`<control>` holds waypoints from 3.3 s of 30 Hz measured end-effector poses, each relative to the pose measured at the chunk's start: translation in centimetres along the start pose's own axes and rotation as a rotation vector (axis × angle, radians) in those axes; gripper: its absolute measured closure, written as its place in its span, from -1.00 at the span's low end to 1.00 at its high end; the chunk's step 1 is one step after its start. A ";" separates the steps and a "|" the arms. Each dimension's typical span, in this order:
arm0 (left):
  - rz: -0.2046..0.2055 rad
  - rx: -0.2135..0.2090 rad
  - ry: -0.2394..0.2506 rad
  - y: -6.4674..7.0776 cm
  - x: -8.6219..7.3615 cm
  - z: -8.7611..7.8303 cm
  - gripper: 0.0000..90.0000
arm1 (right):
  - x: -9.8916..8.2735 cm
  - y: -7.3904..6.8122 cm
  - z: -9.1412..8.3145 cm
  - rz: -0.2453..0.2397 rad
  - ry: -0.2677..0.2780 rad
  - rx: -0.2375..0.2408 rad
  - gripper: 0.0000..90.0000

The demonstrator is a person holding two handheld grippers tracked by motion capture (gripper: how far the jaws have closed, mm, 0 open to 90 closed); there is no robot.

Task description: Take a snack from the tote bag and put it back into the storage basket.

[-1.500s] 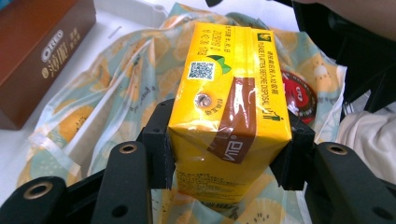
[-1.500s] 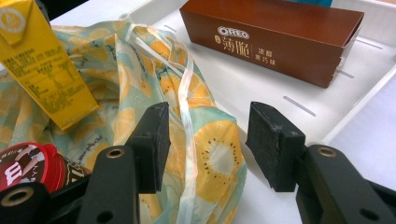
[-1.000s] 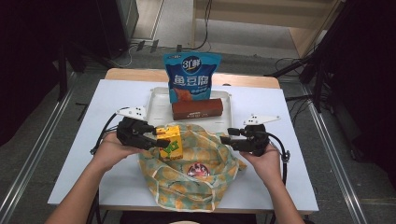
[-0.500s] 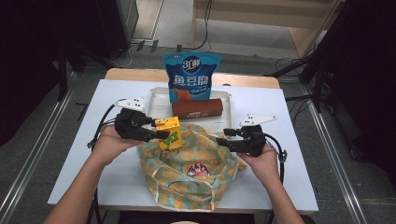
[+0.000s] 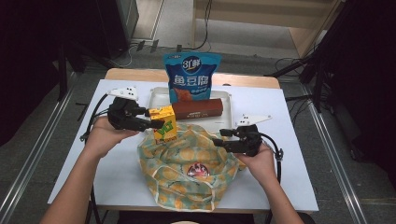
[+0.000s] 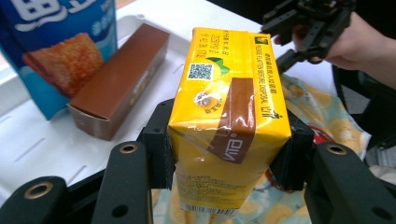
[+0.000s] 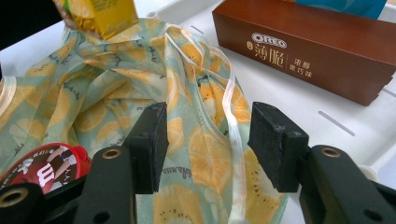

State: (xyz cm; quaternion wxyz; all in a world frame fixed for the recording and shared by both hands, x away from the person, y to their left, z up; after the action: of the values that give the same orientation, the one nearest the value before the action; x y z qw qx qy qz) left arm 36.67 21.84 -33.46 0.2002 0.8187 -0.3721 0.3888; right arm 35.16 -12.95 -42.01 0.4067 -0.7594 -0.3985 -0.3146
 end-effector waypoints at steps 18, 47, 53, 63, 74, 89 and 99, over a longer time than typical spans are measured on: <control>0.002 0.091 0.030 -4.0 2.0 0.4 0.13 | -0.3 0.0 -0.2 0.008 0.003 -0.006 0.07; -0.022 0.143 -0.020 -8.3 -0.6 5.6 0.14 | -1.5 -0.6 -1.6 0.028 0.024 -0.039 0.07; -0.019 0.140 -0.032 -8.6 -1.1 6.3 0.14 | -1.6 -0.6 -1.6 0.030 0.021 -0.041 0.07; -0.010 0.152 -0.045 -8.8 -1.7 6.8 0.14 | -1.6 -0.6 -1.6 0.032 0.018 -0.042 0.07; 0.016 0.142 -0.055 -8.5 -2.4 8.0 0.14 | -1.6 -0.6 -1.4 0.032 0.012 -0.040 0.07; 0.040 0.083 -0.057 -8.1 -3.3 8.3 0.12 | -1.5 -0.5 -1.2 0.027 0.006 -0.031 0.07; 0.050 0.076 -0.057 -8.5 -4.1 7.5 0.12 | -1.5 -0.4 -1.0 0.024 0.001 -0.026 0.07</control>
State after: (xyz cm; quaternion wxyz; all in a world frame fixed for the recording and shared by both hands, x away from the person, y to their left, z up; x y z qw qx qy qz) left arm 45.14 24.52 -41.68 0.1485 0.8270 -0.3828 0.3839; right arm 33.92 -14.15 -42.59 0.4010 -0.7692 -0.3849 -0.3152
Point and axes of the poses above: each handheld gripper's, and its own axes: z roughly forward along the jaws, x roughly out of its top, y roughly to its right, the point moved 2 cm from there along z, roughly forward along the jaws, and after that the axes turned 15 degrees about x, right-handed, at the moved point
